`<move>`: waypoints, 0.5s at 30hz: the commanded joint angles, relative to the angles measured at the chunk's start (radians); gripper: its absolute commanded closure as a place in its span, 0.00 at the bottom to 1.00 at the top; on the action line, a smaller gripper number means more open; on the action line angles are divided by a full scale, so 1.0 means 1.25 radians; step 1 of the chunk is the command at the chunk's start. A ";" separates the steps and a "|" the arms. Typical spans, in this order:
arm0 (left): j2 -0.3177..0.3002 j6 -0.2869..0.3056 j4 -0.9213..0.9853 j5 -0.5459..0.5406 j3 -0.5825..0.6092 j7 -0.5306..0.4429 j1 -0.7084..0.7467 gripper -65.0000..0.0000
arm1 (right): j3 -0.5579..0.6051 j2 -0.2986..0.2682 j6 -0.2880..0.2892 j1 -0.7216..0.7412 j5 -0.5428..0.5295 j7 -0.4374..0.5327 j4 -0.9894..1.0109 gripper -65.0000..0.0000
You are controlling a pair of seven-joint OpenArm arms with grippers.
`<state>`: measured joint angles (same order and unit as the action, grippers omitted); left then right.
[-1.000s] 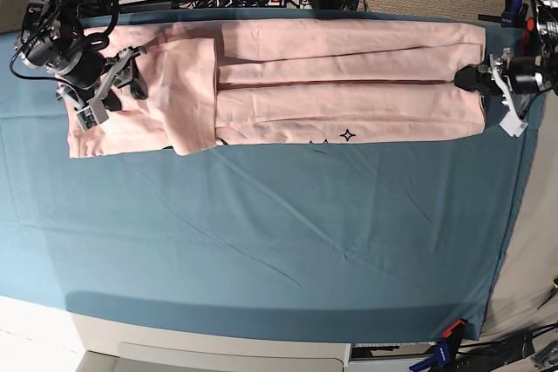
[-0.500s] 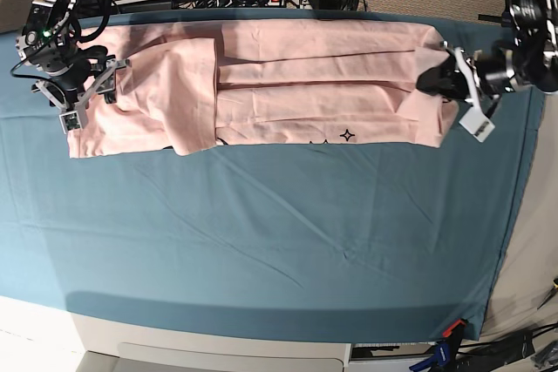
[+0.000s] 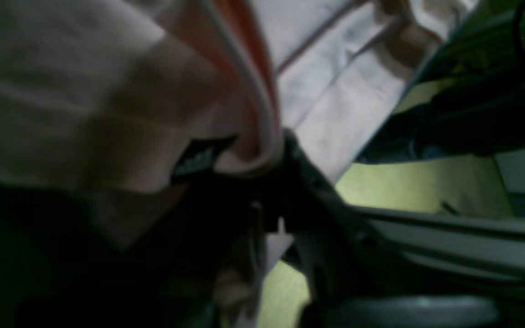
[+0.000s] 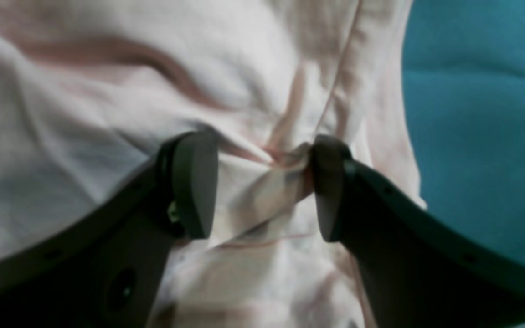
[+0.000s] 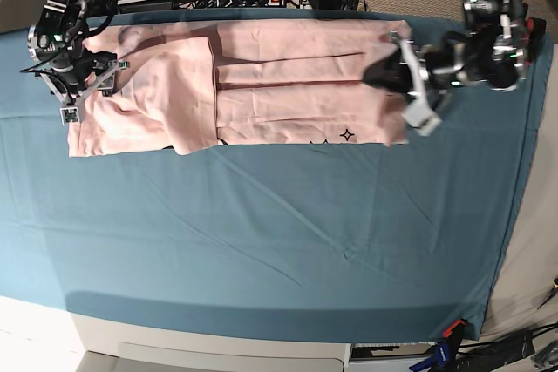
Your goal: Fold the T-shirt properly
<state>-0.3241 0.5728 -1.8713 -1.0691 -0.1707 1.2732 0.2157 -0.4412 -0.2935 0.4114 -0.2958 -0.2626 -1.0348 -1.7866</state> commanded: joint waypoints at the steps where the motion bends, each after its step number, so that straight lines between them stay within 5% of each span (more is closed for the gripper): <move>1: 0.005 -0.001 -0.015 -0.009 0.018 -0.026 -0.019 1.00 | -0.005 -0.013 -0.005 0.007 -0.001 0.016 -0.007 0.49; 15: 0.163 -0.013 -0.014 0.131 0.276 -0.086 -0.076 1.00 | -0.005 -0.013 -0.007 0.011 -0.002 0.024 -0.001 0.49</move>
<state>-0.1238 0.5529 -1.8717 -0.8806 0.1768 1.1946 0.1349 -0.4412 -0.2935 0.4103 -0.2909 -0.2619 -1.0275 -1.7775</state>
